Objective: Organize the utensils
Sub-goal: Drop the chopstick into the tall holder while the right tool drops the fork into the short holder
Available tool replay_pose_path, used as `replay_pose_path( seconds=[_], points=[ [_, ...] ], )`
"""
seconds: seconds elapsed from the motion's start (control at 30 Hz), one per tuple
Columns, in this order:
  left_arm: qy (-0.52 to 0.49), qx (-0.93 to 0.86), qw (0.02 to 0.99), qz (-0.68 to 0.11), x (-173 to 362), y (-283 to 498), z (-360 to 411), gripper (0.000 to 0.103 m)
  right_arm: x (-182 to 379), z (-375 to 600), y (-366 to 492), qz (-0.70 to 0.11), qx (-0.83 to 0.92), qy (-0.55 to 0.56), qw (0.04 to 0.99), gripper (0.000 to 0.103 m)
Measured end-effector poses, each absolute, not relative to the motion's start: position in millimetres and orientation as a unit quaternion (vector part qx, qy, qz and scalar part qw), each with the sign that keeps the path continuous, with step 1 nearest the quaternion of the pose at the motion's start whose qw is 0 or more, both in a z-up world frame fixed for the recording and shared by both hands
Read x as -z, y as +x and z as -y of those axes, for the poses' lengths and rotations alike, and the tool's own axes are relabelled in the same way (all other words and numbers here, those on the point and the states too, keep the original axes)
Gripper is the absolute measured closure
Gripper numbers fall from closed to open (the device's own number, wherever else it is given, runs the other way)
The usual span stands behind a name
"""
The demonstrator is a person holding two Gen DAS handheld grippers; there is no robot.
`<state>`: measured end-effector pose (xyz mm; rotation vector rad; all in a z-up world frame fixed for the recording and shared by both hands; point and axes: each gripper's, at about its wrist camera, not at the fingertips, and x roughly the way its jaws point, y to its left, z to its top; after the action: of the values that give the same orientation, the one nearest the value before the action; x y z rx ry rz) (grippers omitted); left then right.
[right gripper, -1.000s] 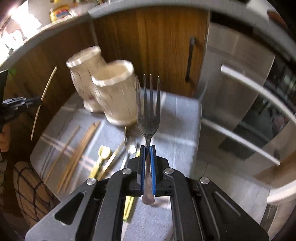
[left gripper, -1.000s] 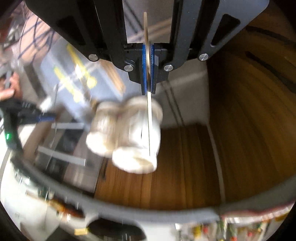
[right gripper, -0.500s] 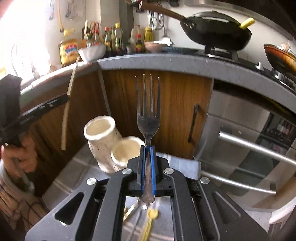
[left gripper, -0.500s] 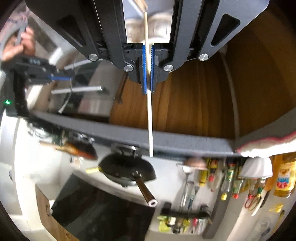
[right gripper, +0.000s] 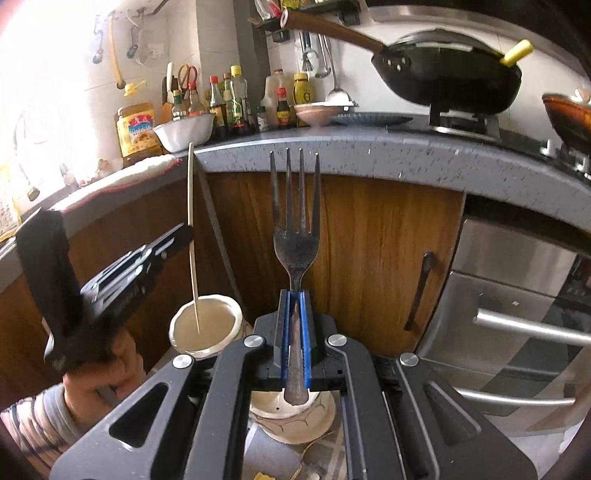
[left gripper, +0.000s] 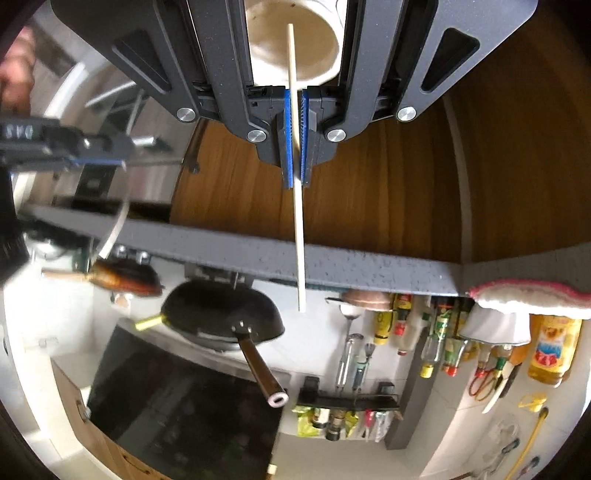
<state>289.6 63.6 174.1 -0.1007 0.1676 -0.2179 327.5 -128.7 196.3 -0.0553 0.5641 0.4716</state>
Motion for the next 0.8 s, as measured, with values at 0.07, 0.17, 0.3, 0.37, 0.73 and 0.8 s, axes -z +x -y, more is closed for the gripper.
replay_pose_path(
  seconds=[0.07,0.17,0.3,0.37,0.73,0.8],
  points=[
    [-0.038,0.104,0.990,-0.092,-161.3,285.8,-58.9,0.099,-184.7,127.8,331.8,-0.285,-0.232,-0.024,0.930,0.098],
    [-0.023,0.091,0.989,-0.116,-144.5,285.3,-54.9,0.099,-166.7,122.5,335.0,-0.301,-0.233,-0.029,0.924,0.098],
    [-0.026,0.075,0.986,-0.146,-132.7,289.1,-59.9,0.099,-151.3,113.2,334.3,-0.315,-0.235,-0.046,0.919,0.098],
    [-0.022,0.071,0.985,-0.154,-130.0,289.7,-61.2,0.099,-146.2,109.9,333.4,-0.319,-0.235,-0.053,0.917,0.098],
    [-0.018,0.069,0.981,-0.180,-133.7,286.5,-62.0,0.099,-125.2,94.5,336.8,-0.353,-0.228,-0.079,0.904,0.098],
    [-0.019,0.069,0.981,-0.183,-133.7,286.2,-62.6,0.098,-123.9,93.6,338.0,-0.354,-0.225,-0.081,0.904,0.098]
  ],
)
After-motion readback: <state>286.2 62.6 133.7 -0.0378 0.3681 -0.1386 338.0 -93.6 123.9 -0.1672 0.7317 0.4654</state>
